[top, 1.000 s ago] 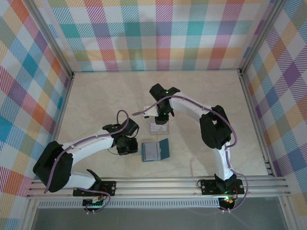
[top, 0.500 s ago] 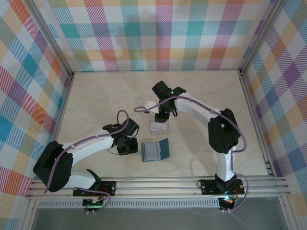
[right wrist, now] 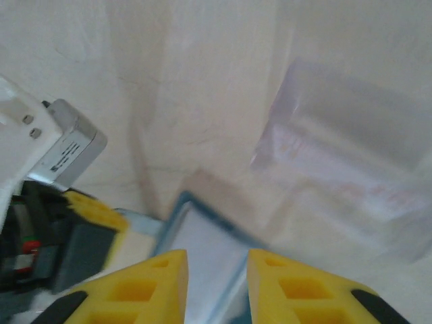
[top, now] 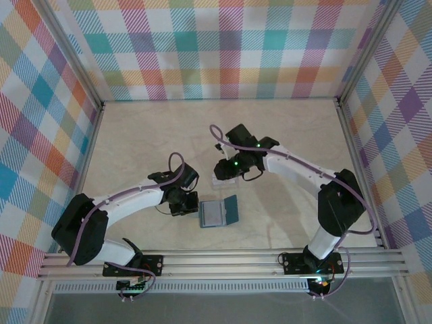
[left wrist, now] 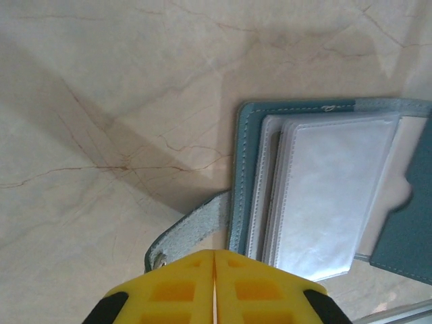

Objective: Take the credit cards out of the card holder

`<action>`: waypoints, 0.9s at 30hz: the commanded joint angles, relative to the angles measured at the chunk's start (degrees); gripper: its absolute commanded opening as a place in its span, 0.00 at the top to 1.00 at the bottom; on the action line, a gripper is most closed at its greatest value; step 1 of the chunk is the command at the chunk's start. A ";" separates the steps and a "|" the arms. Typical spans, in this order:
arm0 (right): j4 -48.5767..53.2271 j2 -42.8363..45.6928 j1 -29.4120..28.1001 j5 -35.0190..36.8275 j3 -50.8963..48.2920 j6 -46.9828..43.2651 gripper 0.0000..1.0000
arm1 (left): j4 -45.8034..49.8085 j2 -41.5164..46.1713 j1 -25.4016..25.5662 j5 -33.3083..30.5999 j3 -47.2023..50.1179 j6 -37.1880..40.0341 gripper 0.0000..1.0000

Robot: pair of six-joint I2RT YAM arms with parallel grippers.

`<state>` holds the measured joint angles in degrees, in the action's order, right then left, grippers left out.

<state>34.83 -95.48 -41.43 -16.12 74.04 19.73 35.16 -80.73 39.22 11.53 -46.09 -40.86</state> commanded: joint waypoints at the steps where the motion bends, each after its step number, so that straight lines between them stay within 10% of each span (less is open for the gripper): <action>1: -6.99 2.07 -1.74 -8.64 -5.52 21.07 0.72 | 0.21 0.33 -0.55 0.56 -1.94 0.50 0.91; 27: -20.84 -8.34 -10.14 -9.63 -14.22 34.02 0.86 | -6.98 -7.33 -1.68 3.48 3.41 -1.02 0.97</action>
<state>15.44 -102.15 -50.81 -23.79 58.83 52.75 29.17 -87.26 38.48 15.40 -44.16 -41.34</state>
